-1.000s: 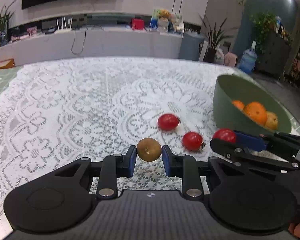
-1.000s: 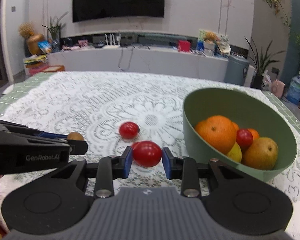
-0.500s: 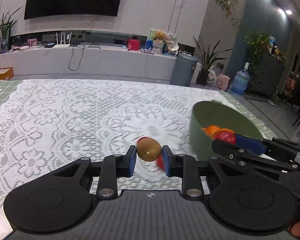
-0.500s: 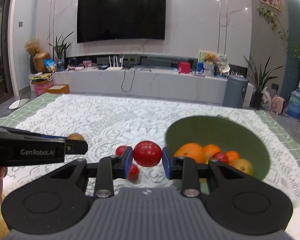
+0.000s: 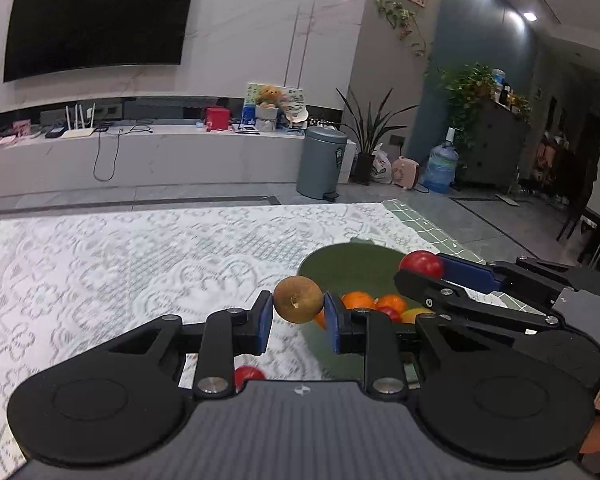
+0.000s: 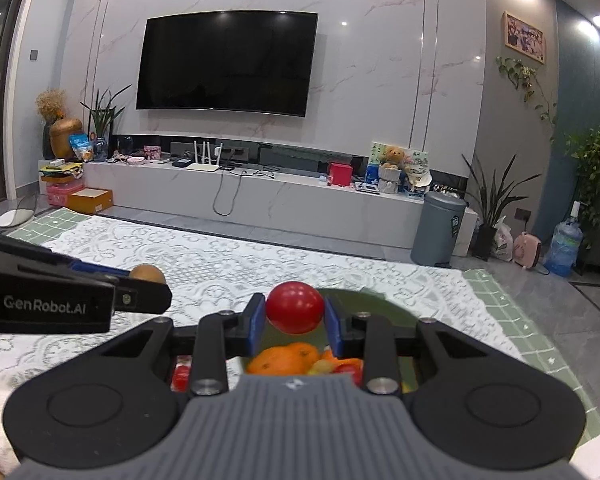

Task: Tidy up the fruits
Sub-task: 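Carry the kiwi and cherry tomato over the green colander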

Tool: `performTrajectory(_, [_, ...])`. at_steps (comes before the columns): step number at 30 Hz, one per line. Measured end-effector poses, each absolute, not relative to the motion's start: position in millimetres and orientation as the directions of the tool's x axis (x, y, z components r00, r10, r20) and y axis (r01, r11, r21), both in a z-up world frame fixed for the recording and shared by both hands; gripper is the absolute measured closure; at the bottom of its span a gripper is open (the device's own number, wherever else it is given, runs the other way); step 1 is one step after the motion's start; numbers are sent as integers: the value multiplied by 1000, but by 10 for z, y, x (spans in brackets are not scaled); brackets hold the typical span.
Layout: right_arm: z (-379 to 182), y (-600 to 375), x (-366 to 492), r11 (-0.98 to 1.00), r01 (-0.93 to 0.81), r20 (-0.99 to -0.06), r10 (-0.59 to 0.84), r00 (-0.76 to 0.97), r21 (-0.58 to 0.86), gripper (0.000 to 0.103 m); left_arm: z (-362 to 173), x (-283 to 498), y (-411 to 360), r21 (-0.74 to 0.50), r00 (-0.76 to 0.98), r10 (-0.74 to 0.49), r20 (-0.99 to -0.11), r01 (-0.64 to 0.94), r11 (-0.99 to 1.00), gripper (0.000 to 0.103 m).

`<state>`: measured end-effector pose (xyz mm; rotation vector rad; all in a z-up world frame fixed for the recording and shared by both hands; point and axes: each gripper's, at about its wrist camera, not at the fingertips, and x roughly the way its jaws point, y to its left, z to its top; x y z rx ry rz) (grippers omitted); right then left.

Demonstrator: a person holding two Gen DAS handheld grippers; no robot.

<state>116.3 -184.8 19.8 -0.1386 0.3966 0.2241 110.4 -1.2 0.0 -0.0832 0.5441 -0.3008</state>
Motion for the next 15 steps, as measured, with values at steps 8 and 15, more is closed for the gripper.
performTrajectory(8, [210, -2179, 1647, 979, -194, -465, 142, 874, -65, 74, 52, 1470, -361, -108, 786, -304, -538, 294, 950, 72])
performTrajectory(15, [81, -2279, 2031, 988, -155, -524, 128, 842, -8, 75, -68, 1796, -579, -80, 751, -302, -587, 318, 945, 72])
